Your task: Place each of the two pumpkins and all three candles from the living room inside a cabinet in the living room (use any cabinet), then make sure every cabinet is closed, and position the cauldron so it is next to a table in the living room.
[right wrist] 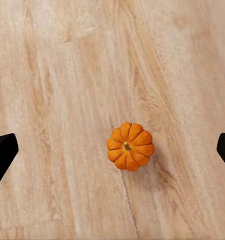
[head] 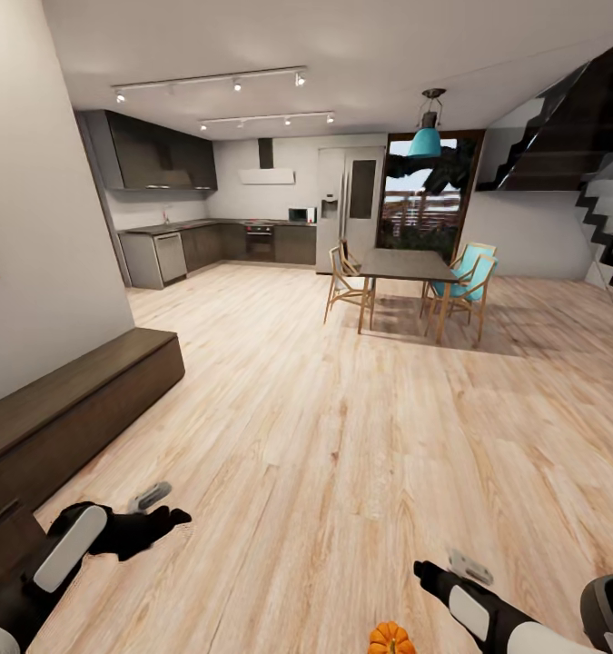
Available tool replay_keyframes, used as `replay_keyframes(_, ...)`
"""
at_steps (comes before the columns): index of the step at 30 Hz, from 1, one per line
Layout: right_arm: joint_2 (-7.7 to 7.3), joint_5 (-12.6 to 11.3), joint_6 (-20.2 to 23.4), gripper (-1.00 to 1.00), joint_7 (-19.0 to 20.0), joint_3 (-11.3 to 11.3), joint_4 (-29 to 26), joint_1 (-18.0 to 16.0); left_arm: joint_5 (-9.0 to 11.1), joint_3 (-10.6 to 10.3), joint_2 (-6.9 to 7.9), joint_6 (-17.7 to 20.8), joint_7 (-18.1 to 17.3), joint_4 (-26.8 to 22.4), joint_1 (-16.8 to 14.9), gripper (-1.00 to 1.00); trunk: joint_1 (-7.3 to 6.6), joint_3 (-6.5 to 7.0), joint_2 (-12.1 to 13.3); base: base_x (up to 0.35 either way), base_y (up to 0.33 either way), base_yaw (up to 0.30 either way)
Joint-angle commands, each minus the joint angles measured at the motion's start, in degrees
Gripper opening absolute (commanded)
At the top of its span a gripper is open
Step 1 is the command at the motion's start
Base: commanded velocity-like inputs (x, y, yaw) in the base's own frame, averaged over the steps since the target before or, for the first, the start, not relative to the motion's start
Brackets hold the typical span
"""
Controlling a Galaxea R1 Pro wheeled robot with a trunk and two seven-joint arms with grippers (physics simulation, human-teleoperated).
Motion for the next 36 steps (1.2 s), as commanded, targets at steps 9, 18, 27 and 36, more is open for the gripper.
replay_keyframes(9,-0.04,-5.2,0.5,1.00,1.5,0.5,0.1,0.0,1.2,2.5,0.04,2.6,0.5,-0.9,0.0,1.00,1.98,-1.68,-3.6,0.000,0.000,0.000)
replay_keyframes(18,0.13,-14.3,3.6,1.00,1.5,0.3,0.0,0.0,6.1,2.7,0.09,6.9,0.4,-0.7,0.0,1.00,3.95,-3.29,-7.3,0.000,0.000,0.000)
replay_keyframes(27,0.07,-19.0,1.2,1.00,1.7,0.5,0.1,0.0,6.9,2.7,0.07,7.4,0.3,-0.6,0.0,1.00,5.93,-4.91,-10.9,0.000,0.000,0.000)
replay_keyframes(36,0.01,-19.2,0.1,1.00,2.3,0.6,0.1,0.0,11.3,2.6,0.30,7.7,-2.0,-0.5,0.0,1.00,7.91,-6.52,-14.5,0.000,0.000,0.000)
